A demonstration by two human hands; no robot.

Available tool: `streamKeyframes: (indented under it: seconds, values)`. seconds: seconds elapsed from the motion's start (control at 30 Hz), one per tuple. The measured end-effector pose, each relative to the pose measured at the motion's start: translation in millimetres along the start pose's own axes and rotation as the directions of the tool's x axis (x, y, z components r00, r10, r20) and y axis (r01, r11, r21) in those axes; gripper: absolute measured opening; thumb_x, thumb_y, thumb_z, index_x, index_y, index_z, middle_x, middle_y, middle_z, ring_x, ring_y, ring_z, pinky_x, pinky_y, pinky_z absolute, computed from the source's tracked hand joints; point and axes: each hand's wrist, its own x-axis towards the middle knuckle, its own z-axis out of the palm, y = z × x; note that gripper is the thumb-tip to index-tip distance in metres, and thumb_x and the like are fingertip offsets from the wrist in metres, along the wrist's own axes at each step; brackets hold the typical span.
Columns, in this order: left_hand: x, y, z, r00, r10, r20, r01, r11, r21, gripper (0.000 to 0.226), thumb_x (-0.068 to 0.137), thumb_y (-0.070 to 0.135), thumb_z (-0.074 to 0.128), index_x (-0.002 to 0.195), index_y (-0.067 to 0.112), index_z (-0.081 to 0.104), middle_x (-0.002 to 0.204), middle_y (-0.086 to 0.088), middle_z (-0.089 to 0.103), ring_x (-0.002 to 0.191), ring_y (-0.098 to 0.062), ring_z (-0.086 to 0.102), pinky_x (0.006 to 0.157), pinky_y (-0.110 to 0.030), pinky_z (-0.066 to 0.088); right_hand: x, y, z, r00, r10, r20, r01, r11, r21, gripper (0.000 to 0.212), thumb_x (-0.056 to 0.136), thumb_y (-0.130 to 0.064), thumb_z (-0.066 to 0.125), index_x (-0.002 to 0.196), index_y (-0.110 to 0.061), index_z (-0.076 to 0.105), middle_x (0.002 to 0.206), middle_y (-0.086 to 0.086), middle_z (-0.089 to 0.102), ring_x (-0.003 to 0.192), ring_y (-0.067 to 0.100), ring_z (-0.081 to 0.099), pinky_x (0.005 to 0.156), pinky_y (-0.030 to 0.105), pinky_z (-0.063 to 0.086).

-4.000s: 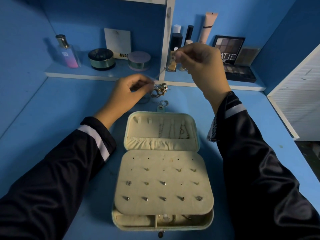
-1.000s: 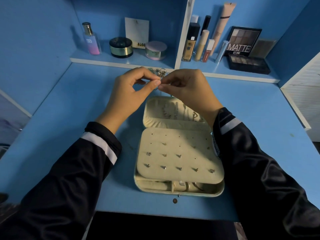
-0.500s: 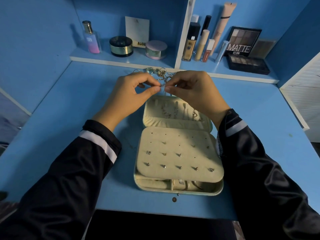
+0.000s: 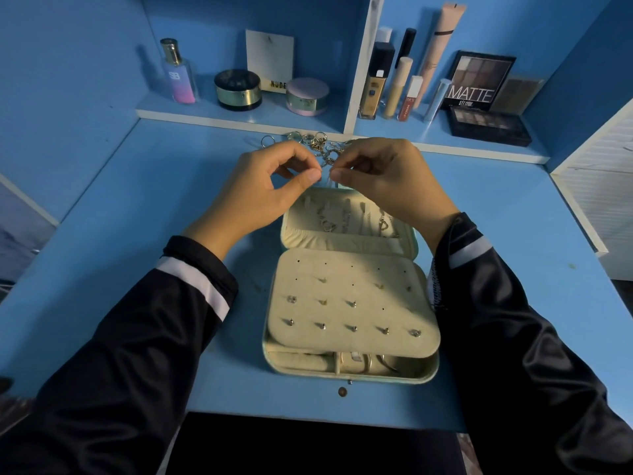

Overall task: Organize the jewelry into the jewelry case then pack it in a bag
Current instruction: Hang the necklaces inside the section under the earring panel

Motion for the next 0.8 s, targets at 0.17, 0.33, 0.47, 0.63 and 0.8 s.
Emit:
streamKeyframes:
  seconds: [0.17,0.33,0.47,0.63,0.8]
  values:
    - [-1.2,-0.9,1.0,1.0,0.001,0.017,-0.002,0.998,0.069,0.01,0.088,0.014,0.07,0.095,0.02,0.069,0.091,0.016,0.068,0.088,-0.001,0.063,0.081,-0.021,0.051,-0.2,-1.4,-2.0,1.0,0.002,-0.009,-0.001,0.999,0.051,0.005,0.084,-0.011,0.073,0.082,-0.008,0.071,0.075,0.003,0.066,0.067,0.013,0.057,0.063,0.023,0.045]
    - [-2.3,-6.8,-2.0,0.998,0.018,0.061,-0.031,0.974,0.223,0.015,0.084,0.009,0.071,0.097,0.016,0.07,0.091,0.012,0.068,0.088,-0.002,0.061,0.08,-0.018,0.047,-1.0,-2.8,-4.5,0.999,0.036,-0.032,-0.032,0.992,0.124,0.005,0.086,-0.006,0.07,0.082,-0.003,0.068,0.076,0.007,0.064,0.068,0.012,0.055,0.064,0.021,0.044]
    - [-0.9,-10.0,-6.7,0.999,-0.04,-0.003,0.039,0.978,0.207,0.013,0.088,0.013,0.069,0.096,0.023,0.07,0.091,0.011,0.068,0.086,0.008,0.059,0.077,-0.011,0.045,-2.9,-2.6,-11.5,0.997,0.05,-0.053,-0.04,0.986,0.163,0.009,0.086,-0.005,0.069,0.086,0.003,0.067,0.077,0.01,0.063,0.065,0.01,0.055,0.062,0.017,0.043]
    - [-0.4,-12.2,-13.5,0.996,-0.086,-0.038,0.092,0.975,0.202,0.007,0.089,0.017,0.069,0.095,0.019,0.072,0.09,0.01,0.069,0.085,0.007,0.06,0.078,-0.014,0.046,-4.8,1.5,-17.9,0.996,0.077,-0.053,-0.066,0.982,0.177,0.005,0.087,-0.003,0.068,0.086,0.001,0.066,0.075,0.008,0.062,0.061,0.004,0.053,0.06,0.014,0.041]
    - [1.5,-5.1,-17.4,0.979,-0.149,-0.139,0.145,0.989,-0.037,0.005,0.09,0.014,0.07,0.095,0.015,0.07,0.089,0.011,0.069,0.084,0.0,0.063,0.083,-0.019,0.051,-5.4,7.0,-20.7,0.996,0.085,-0.022,-0.081,0.984,0.159,0.004,0.086,-0.006,0.07,0.085,-0.003,0.068,0.079,0.01,0.066,0.069,0.016,0.055,0.062,0.021,0.044]
